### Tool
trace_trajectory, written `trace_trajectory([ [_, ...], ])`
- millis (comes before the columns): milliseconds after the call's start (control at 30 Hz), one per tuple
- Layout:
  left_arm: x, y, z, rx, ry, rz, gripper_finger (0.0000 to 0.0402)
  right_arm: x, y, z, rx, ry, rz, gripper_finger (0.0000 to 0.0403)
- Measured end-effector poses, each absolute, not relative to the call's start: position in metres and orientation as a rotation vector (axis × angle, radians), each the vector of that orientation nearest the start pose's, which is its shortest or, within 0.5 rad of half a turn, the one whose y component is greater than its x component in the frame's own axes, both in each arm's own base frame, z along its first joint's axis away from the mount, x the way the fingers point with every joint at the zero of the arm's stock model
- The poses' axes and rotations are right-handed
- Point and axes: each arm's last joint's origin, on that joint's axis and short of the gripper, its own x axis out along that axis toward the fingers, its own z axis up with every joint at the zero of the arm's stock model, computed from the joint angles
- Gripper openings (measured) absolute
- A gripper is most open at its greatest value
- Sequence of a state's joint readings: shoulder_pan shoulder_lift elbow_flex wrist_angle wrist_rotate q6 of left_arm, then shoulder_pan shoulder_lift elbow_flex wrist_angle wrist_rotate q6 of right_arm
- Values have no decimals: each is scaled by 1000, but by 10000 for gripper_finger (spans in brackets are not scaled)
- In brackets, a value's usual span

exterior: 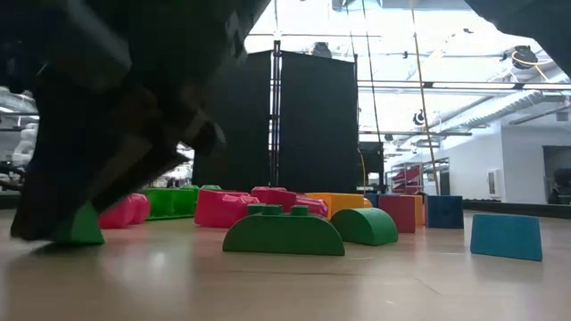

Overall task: Sort blocks by size
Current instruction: Put the green triangular block into the left transparent bin

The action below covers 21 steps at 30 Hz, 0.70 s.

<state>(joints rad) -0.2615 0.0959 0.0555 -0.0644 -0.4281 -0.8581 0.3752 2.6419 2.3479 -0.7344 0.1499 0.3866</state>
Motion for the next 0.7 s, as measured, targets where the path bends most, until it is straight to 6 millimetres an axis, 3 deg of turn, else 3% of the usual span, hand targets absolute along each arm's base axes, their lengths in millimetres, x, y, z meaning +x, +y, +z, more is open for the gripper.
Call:
trace_trajectory([
  [67,98,-14,169,-819,23,199,255,517,198,134,86,1009,-8,32],
  [400,98,-14,168,-818,26,200,255,513,194,151,109,1006,-49,27],
  [500,98,-14,168,-818,26,200,255,510,189,166,88,992,-90,1],
  [700,98,-14,168,-818,27,200,255,509,175,211,89,888,-110,4],
])
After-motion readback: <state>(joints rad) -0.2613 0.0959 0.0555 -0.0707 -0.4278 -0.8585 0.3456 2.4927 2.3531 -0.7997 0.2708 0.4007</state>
